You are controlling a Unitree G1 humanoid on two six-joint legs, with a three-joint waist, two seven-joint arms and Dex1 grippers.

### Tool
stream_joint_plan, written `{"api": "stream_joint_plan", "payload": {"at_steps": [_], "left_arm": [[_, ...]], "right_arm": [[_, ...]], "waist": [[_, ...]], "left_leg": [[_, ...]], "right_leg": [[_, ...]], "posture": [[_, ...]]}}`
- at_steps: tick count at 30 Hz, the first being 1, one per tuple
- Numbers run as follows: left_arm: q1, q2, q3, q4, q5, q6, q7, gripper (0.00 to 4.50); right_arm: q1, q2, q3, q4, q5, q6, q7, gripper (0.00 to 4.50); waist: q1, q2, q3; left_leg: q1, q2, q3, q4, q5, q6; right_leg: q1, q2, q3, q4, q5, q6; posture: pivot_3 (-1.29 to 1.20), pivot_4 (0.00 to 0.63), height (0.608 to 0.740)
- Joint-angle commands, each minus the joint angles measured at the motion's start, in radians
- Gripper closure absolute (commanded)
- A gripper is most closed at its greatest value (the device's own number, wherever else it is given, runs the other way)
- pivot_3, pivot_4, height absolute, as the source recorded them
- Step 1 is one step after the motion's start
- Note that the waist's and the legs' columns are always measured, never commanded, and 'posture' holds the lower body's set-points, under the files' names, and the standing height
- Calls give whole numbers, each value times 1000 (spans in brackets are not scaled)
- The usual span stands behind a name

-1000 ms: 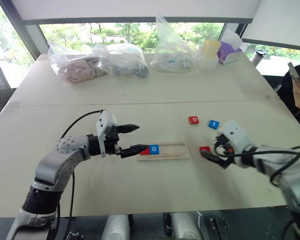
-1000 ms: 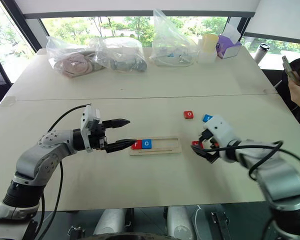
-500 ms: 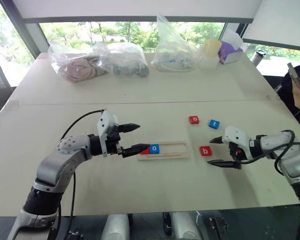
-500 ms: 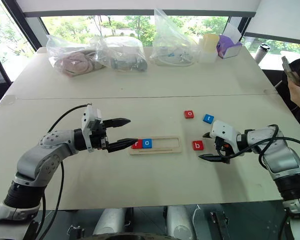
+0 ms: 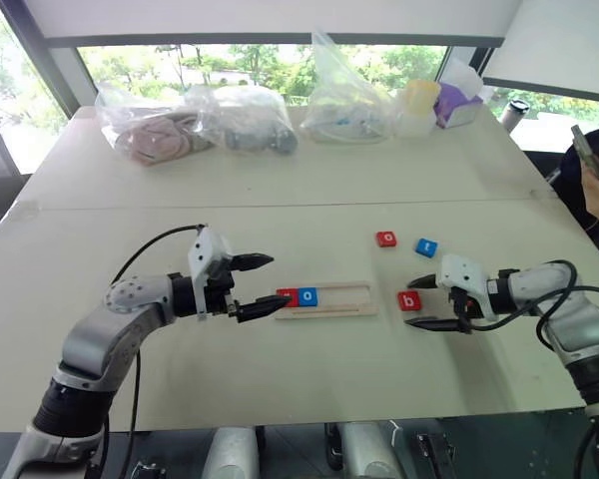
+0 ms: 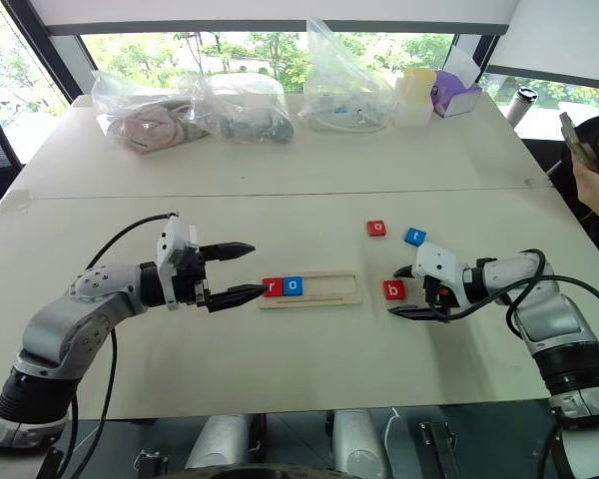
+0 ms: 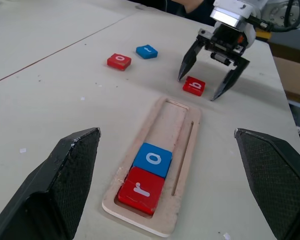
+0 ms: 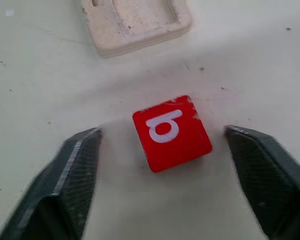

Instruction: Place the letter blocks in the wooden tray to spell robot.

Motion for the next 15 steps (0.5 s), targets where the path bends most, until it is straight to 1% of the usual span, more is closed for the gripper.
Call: {"api": "stream_joint_plan", "payload": {"at_steps": [1, 2, 3, 6, 9, 15], "left_arm": [[13, 29, 32, -33, -7, -36, -40, 0], [14, 31, 32, -32, -6, -39, -43, 0], [21, 40, 36, -31, -4, -45, -54, 0], [37, 66, 51, -28, -9, -54, -87, 0], [41, 76, 55, -15, -2, -69, -99, 0], [31, 65, 43, 1, 9, -89, -91, 0]], "right_arm": [[-29, 11, 3, 13, -11, -8, -1, 2801], [-32, 12, 3, 15, -12, -8, 1, 3275], [-38, 11, 1, 11, -14, -6, 1, 3338], [-67, 10, -6, -35, -3, 19, 3, 3331], [-119, 19, 5, -137, 28, 85, 27, 3331], [-155, 76, 82, -258, 33, 188, 35, 3331]], "waist": [[0, 0, 0], [1, 0, 0], [2, 0, 0], [2, 0, 0], [0, 3, 2], [5, 3, 2]], "left_leg": [[0, 0, 0, 0, 0, 0], [0, 0, 0, 1, 0, 0], [0, 0, 0, 1, 0, 0], [0, 0, 0, 1, 0, 0], [0, 0, 0, 1, 0, 0], [0, 0, -1, 0, 0, 0]], "right_leg": [[0, 0, 0, 0, 0, 0], [0, 0, 0, 0, 0, 0], [0, 0, 0, 0, 0, 0], [0, 0, 0, 0, 0, 0], [0, -1, 0, 0, 0, 0], [0, 0, 0, 2, 0, 0]], "posture": [[0, 150, 740], [0, 150, 740], [0, 150, 740], [0, 150, 740], [0, 150, 740], [0, 150, 740]]}}
